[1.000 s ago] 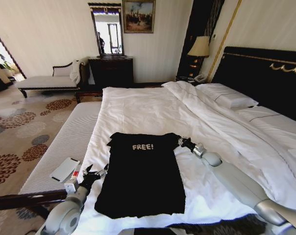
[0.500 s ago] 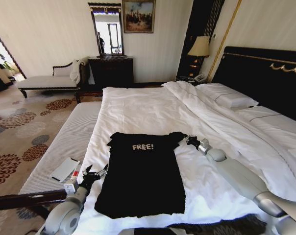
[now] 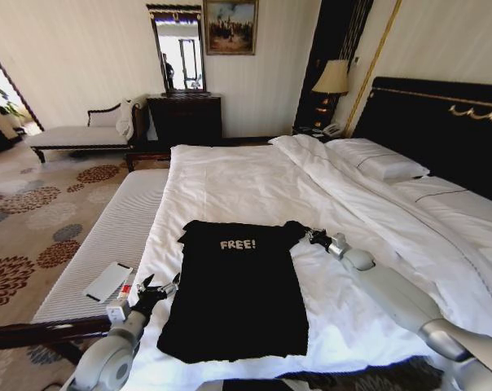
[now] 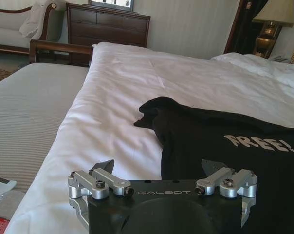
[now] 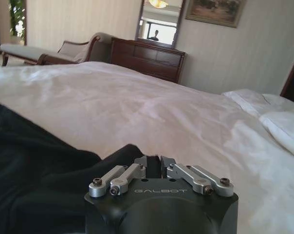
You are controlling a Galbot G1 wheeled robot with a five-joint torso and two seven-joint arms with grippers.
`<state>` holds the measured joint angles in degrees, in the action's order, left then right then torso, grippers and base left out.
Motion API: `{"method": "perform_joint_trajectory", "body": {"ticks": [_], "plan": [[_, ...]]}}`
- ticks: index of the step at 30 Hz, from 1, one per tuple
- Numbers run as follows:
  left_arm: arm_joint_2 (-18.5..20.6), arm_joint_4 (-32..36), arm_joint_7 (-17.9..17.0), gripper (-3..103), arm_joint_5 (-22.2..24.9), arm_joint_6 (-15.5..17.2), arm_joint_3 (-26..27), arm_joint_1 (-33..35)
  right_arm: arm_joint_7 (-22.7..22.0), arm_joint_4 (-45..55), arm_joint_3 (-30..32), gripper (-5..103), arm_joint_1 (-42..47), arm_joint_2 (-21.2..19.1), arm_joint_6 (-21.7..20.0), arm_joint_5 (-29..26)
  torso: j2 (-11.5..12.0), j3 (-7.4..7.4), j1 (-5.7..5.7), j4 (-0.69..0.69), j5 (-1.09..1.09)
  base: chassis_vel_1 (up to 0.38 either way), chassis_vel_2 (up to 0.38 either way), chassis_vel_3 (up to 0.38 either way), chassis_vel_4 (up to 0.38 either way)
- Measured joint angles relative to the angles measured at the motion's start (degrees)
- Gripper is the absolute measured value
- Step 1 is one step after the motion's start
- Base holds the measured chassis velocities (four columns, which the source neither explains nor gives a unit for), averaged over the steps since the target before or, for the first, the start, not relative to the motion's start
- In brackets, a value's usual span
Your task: Fold the clothes on the bed.
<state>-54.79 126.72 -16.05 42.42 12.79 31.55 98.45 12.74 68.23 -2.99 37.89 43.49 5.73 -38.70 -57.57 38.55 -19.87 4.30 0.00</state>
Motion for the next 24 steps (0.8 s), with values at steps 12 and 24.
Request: {"method": "perform_joint_trajectory", "body": {"ticks": [12, 24], "plan": [[0.7, 0.4, 0.0, 100, 0.2, 0.1, -0.9, -0.9, -2.5, 16.1, 17.9, 55, 18.9, -4.4, -10.6, -24.4, 0.0, -0.01, 0.01, 0.04, -0.01, 0.000, 0.000, 0.000, 0.000], [1.0, 0.8, -0.3, 100, 0.4, 0.3, -1.1, -0.9, -2.3, 24.5, 19.8, 95, 26.5, -2.4, -16.0, -35.9, 0.0, 0.00, 0.01, 0.02, 0.01, 0.000, 0.000, 0.000, 0.000]]}}
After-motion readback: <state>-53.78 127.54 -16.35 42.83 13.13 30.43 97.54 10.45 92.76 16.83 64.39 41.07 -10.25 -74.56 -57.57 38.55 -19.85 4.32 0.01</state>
